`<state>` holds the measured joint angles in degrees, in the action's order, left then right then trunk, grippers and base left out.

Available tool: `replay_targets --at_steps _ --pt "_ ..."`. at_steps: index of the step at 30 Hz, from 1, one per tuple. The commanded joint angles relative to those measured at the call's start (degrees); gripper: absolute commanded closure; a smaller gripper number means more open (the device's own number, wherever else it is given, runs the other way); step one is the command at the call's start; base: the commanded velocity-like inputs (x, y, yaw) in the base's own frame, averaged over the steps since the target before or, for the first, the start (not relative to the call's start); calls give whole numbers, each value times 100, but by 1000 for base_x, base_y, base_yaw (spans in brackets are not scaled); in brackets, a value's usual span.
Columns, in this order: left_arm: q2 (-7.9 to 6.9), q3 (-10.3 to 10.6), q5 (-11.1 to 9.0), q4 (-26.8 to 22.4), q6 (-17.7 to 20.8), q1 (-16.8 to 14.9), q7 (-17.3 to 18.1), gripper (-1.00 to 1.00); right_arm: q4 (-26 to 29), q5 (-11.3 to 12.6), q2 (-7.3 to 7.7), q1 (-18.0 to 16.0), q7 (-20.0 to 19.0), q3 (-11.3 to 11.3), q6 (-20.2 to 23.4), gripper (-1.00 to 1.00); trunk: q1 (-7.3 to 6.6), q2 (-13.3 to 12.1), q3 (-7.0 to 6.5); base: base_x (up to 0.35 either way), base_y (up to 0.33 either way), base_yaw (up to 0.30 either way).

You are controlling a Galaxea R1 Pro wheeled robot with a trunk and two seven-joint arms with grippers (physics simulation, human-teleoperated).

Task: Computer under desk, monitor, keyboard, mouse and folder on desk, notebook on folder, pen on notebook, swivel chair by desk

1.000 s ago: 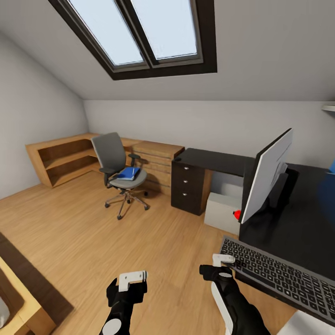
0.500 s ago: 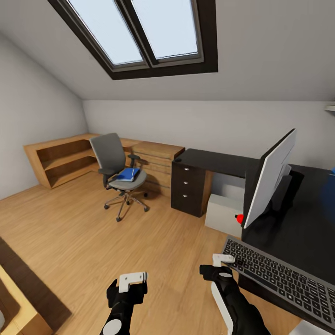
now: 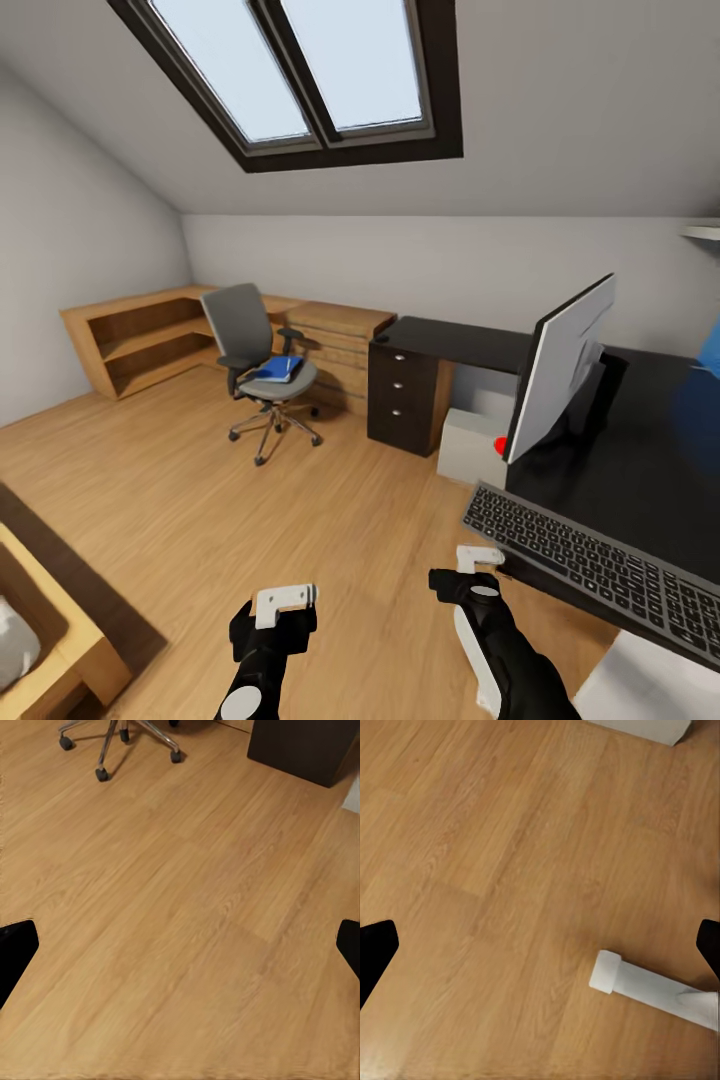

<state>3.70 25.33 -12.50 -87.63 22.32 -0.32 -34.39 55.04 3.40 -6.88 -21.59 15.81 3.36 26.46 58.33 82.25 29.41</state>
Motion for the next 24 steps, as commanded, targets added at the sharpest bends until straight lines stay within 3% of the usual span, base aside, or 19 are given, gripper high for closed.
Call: replay_targets --at_steps 1,24 --pt "-1 7 -41 -8 17 -3 -41 -100 7 37 2 -3 45 15 26 -100 -3 4 5 -320 0 0" --pt "-9 -9 -42 -17 18 -3 -41 -100 10 34 2 -3 45 15 26 -100 -3 4 5 -327 -28 0"
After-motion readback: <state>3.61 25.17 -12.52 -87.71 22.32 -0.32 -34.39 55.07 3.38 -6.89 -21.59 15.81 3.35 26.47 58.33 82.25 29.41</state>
